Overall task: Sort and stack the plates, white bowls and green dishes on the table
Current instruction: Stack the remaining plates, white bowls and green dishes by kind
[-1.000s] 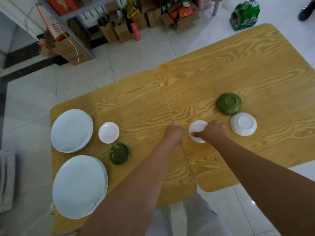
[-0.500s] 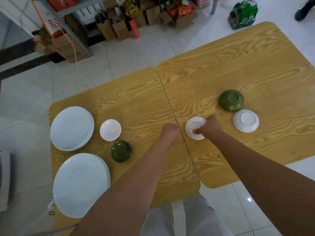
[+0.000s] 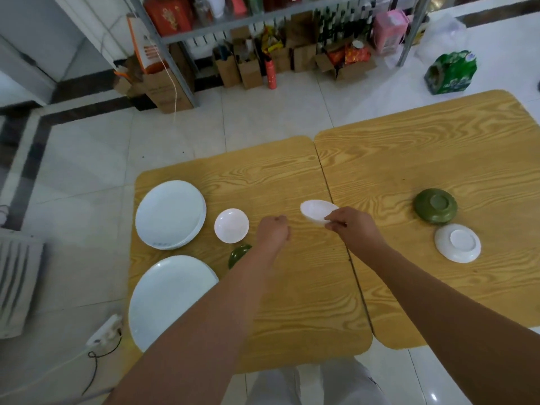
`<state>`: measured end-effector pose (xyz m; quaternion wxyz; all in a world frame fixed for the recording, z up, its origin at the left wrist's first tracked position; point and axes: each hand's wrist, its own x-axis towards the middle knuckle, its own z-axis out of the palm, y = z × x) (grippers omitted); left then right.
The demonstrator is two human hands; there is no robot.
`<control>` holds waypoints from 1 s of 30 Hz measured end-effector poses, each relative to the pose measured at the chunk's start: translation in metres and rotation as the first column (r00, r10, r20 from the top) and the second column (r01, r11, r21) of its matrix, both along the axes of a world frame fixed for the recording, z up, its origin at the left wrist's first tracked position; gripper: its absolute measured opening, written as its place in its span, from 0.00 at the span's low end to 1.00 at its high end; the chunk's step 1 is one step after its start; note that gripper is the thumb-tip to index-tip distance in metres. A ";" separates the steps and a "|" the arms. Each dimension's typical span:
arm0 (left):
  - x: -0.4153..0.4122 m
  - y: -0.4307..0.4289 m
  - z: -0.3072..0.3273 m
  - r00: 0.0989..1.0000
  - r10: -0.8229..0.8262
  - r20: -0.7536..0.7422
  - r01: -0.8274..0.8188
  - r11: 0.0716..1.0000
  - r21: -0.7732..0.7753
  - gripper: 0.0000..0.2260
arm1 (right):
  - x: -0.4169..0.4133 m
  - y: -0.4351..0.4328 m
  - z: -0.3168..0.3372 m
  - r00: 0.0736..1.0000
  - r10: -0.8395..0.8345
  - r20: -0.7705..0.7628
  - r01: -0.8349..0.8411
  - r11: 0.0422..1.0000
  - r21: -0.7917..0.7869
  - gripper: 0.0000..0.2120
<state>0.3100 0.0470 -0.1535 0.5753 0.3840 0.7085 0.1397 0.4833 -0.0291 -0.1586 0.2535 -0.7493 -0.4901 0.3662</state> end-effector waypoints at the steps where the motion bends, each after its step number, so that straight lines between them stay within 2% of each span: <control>1: -0.012 0.003 0.006 1.000 0.016 0.004 -0.016 1.000 0.017 0.09 | -0.009 0.004 0.002 0.999 0.042 0.029 -0.042 0.999 0.012 0.10; 4: -0.051 0.013 0.020 0.992 0.116 0.047 -0.118 0.993 0.029 0.09 | -0.039 0.021 0.004 0.982 0.145 0.124 -0.154 0.986 0.061 0.09; 9: -0.118 0.031 0.038 0.940 0.311 0.141 -0.308 0.950 -0.044 0.09 | -0.099 0.046 0.001 0.944 0.256 0.208 -0.275 0.959 0.067 0.09; 13: -0.156 0.032 0.036 0.928 0.314 0.198 -0.317 0.948 -0.021 0.13 | -0.138 0.061 -0.010 0.909 0.344 0.234 -0.368 0.928 0.065 0.09; 17: -0.175 0.036 0.033 0.929 0.291 0.229 -0.271 0.955 -0.118 0.08 | -0.163 0.073 -0.022 0.879 0.404 0.254 -0.430 0.902 0.051 0.09; 24: -0.192 0.039 0.017 0.899 0.369 0.236 -0.329 0.925 -0.192 0.05 | -0.184 0.091 -0.044 0.873 0.415 0.256 -0.426 0.905 -0.012 0.10; 30: -0.197 0.041 0.008 0.895 0.385 0.228 -0.354 0.921 -0.163 0.06 | -0.188 0.096 -0.059 0.852 0.461 0.248 -0.457 0.886 -0.077 0.11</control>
